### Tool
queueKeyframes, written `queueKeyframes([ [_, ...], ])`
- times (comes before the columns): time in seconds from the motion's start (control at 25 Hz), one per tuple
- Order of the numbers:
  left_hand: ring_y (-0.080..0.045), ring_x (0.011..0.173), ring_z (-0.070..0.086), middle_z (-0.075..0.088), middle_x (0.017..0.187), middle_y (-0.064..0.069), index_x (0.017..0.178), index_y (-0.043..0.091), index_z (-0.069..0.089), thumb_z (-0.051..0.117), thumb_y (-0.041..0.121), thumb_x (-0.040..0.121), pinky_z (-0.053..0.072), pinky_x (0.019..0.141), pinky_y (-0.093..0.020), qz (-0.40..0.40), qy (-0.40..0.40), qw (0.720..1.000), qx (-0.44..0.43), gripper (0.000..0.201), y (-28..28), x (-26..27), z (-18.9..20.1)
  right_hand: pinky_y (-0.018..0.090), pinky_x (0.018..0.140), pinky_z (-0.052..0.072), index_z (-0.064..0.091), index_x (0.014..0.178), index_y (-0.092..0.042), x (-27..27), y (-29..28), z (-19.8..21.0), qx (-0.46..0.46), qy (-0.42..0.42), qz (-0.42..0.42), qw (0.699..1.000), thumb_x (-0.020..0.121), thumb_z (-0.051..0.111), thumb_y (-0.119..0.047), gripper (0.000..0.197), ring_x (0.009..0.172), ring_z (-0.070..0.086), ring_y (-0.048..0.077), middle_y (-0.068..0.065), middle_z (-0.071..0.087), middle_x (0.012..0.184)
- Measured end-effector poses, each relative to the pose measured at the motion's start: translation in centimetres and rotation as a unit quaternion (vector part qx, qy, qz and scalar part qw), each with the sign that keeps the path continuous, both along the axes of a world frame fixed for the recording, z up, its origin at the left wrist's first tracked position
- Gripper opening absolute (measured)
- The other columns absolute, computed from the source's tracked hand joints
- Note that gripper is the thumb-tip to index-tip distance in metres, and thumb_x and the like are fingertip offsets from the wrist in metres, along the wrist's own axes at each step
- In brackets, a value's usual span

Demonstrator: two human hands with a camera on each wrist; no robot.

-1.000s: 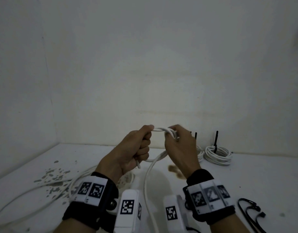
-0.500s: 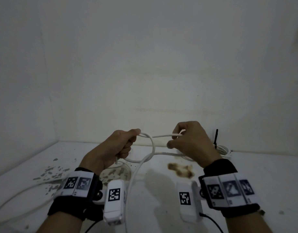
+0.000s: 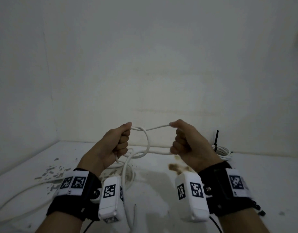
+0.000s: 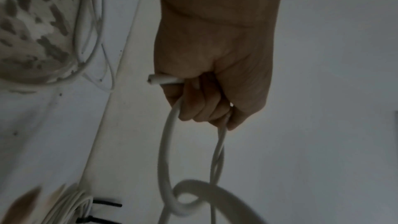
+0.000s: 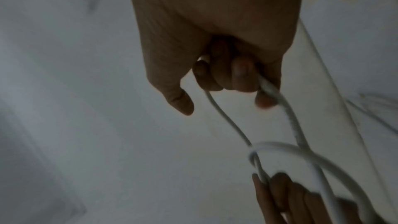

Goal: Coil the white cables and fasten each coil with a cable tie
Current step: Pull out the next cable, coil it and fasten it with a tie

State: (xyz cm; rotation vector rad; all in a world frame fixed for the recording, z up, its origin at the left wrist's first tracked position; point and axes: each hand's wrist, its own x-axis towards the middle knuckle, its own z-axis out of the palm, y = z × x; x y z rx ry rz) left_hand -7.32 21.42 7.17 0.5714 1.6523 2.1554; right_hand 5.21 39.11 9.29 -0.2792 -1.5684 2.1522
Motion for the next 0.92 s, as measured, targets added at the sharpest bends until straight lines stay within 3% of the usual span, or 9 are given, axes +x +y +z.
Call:
queueKeyframes([
  [0.04,-0.007,0.035,0.013,0.017,0.049,0.008,0.063,0.022,0.035,0.054,0.036,0.098,0.013,0.035,-0.020,0.009,0.004,1.000,-0.009,0.042,-0.6,-0.6,-0.1,0.023,0.043,0.030,0.046,0.048,-0.015,0.6,0.3,0.6,0.155,-0.015,-0.057,0.986,0.082,0.071,-0.015,0.042,0.036,0.021,0.013,-0.006,0.026,0.039],
  [0.12,-0.006,0.035,0.014,0.018,0.047,0.008,0.063,0.021,0.034,0.054,0.037,0.097,0.014,0.034,-0.019,0.026,0.014,0.999,-0.018,0.042,-1.9,-1.6,-0.3,0.022,0.040,0.032,0.061,0.053,-0.010,1.6,0.5,1.6,0.432,-0.042,-0.138,0.890,0.078,0.074,-0.017,0.028,0.036,0.033,0.009,-0.006,0.040,0.038],
  [0.28,-0.005,0.033,0.015,0.019,0.045,0.009,0.062,0.022,0.034,0.053,0.037,0.097,0.015,0.033,-0.018,0.034,0.036,0.999,-0.004,0.043,-3.0,-1.7,0.1,0.017,0.045,0.037,0.061,0.056,-0.014,1.5,-0.5,1.3,0.533,0.011,-0.316,0.785,0.076,0.075,-0.027,0.028,0.047,0.053,0.009,-0.004,0.057,0.047],
  [0.36,-0.005,0.031,0.015,0.019,0.043,0.010,0.059,0.023,0.035,0.052,0.037,0.097,0.013,0.034,-0.018,0.023,0.024,0.998,0.058,0.044,-3.4,-1.3,1.1,0.021,0.048,0.037,0.049,0.054,-0.016,0.8,-0.7,0.9,0.416,0.045,-0.362,0.833,0.082,0.075,-0.042,0.046,0.044,0.046,0.008,-0.009,0.047,0.046],
  [0.44,-0.004,0.029,0.015,0.020,0.041,0.011,0.058,0.023,0.034,0.050,0.037,0.097,0.011,0.035,-0.019,0.013,0.016,0.995,0.100,0.045,-3.8,-1.3,1.9,0.028,0.061,0.050,0.044,0.055,-0.018,0.6,-0.6,1.1,0.091,0.048,-0.185,0.977,0.084,0.072,-0.049,0.051,0.050,0.052,0.013,-0.004,0.042,0.048],
  [0.52,-0.004,0.029,0.015,0.019,0.041,0.011,0.060,0.023,0.033,0.049,0.037,0.099,0.011,0.036,-0.019,0.021,0.015,0.995,0.094,0.044,-3.9,-1.6,1.7,0.033,0.061,0.053,0.037,0.053,-0.020,0.8,-0.3,1.1,-0.105,0.014,0.016,0.994,0.087,0.068,-0.046,0.053,0.044,0.044,0.017,-0.002,0.030,0.046],
  [0.64,-0.004,0.028,0.016,0.020,0.041,0.010,0.063,0.023,0.030,0.048,0.036,0.100,0.013,0.035,-0.018,0.034,-0.026,0.994,0.099,0.043,-4.4,-2.4,0.8,0.024,0.043,0.025,0.041,0.062,-0.017,0.8,0.1,1.0,0.051,-0.005,-0.054,0.997,0.090,0.070,-0.029,0.043,0.037,0.018,0.013,-0.006,0.019,0.043],
  [0.72,-0.004,0.027,0.016,0.020,0.039,0.010,0.063,0.023,0.029,0.046,0.035,0.101,0.013,0.034,-0.017,0.047,-0.051,0.991,0.114,0.043,-5.7,-3.0,0.8,0.027,0.048,0.026,0.052,0.068,-0.012,1.0,-0.3,1.3,0.225,0.026,-0.151,0.962,0.086,0.074,-0.022,0.030,0.038,0.025,0.014,-0.005,0.031,0.043],
  [0.92,-0.004,0.026,0.015,0.020,0.040,0.010,0.062,0.022,0.032,0.048,0.037,0.099,0.012,0.032,-0.017,0.068,-0.023,0.996,0.044,0.044,-7.9,-3.4,1.0,0.016,0.045,0.032,0.064,0.068,-0.017,1.5,-1.0,2.1,0.398,0.083,-0.255,0.877,0.083,0.076,-0.029,0.022,0.040,0.040,0.007,-0.009,0.046,0.043],
])
